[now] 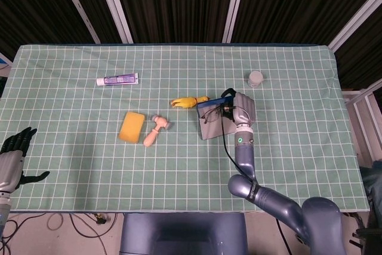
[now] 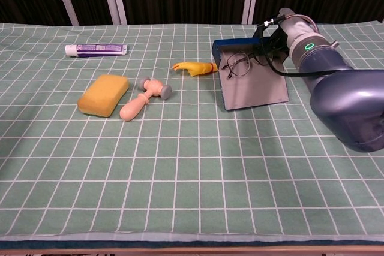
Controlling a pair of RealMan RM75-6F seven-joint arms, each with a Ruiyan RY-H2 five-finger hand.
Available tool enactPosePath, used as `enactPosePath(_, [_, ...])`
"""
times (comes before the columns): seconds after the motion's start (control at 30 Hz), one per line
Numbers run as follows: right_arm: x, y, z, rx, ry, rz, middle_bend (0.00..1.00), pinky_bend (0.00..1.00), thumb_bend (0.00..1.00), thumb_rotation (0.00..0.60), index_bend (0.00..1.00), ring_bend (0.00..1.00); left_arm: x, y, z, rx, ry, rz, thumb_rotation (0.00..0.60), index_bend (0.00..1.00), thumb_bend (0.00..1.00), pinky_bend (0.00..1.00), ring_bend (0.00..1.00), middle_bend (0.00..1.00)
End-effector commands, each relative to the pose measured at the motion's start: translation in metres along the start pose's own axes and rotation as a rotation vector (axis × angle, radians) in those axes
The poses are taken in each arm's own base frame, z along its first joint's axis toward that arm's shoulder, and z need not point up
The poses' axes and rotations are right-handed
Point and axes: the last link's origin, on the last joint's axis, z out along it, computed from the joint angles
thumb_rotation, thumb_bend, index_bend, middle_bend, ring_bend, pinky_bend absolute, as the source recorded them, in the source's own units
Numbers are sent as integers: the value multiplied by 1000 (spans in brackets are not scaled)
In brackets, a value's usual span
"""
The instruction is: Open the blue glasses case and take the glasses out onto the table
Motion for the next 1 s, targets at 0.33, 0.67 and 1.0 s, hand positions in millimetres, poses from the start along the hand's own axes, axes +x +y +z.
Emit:
enactPosePath(0.33, [0, -6, 0, 36, 40, 43, 956, 1000, 482, 600, 541, 1000, 0, 0, 0, 0, 0, -6, 600, 0, 0, 0, 0, 0])
enactPosePath(0.67, [1, -5, -1, 54, 78, 55, 956, 1000, 482, 600, 541, 1000, 1, 0, 0, -1, 2, -8, 600, 0, 0, 0, 0, 0])
enactPosePath(1.0, [-2, -1, -1, 44, 77, 31, 956, 1000, 481, 600, 541, 1000, 1, 0, 0, -1, 1, -8, 600, 0, 0, 0, 0, 0])
